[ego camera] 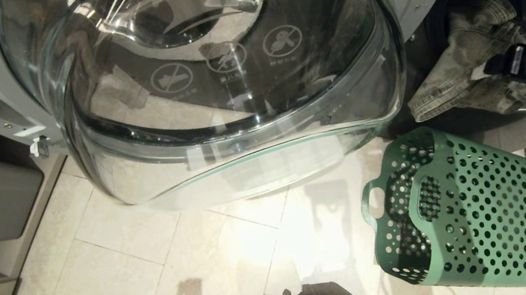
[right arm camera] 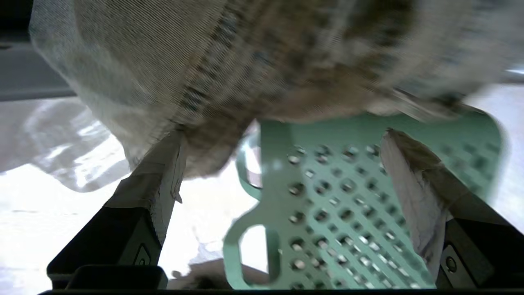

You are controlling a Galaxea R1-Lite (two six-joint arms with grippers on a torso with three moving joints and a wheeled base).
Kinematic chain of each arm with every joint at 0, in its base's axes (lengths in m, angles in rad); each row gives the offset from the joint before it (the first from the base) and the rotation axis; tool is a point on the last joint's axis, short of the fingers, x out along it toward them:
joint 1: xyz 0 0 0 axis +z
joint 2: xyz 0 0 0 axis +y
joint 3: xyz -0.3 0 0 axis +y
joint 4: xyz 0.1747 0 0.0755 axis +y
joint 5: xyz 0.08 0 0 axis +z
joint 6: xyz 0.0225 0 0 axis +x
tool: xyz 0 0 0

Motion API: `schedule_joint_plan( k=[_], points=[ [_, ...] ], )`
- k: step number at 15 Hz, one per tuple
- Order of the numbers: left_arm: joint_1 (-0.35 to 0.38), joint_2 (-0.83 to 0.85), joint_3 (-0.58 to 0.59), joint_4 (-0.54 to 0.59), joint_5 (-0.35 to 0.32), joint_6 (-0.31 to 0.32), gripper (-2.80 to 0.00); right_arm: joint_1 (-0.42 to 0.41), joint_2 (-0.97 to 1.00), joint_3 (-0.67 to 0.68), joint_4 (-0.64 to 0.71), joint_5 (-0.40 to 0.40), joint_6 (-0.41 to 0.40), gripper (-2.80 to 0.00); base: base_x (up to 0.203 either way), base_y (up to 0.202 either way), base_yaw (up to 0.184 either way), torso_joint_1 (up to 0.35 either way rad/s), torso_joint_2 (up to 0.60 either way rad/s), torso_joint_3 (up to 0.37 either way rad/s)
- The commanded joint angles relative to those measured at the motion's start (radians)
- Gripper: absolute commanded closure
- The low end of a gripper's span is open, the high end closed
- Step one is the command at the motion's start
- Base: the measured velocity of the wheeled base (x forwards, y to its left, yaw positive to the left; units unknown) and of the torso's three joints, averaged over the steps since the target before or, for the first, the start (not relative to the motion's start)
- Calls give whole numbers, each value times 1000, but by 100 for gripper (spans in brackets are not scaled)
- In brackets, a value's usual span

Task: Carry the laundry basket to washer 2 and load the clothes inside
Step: Place the clothes into the washing machine

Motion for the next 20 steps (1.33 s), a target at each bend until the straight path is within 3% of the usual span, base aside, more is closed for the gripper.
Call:
schedule_joint_plan(
  k=[1, 4, 10, 15, 20],
  points=[
    [0, 0, 2, 0, 0, 1, 0, -10, 102, -2, -53, 51, 6, -280, 0, 0, 0, 0, 0, 0],
    [0, 0, 2, 0, 0, 0, 0, -13, 155, -39, -79, 194, 30, -280, 0, 0, 0, 0, 0, 0],
    [-1, 0, 2, 0, 0, 1, 0, -4, 86, -111, 85, 281, 63, -280, 0, 0, 0, 0, 0, 0],
    [0, 0, 2, 0, 0, 0, 0, 60, 109, -110, 78, 295, 102, -280, 0, 0, 0, 0, 0, 0],
    [0, 0, 2, 0, 0, 1, 0, 71, 143, -111, 59, 293, 111, -280, 0, 0, 0, 0, 0, 0]
  ],
)
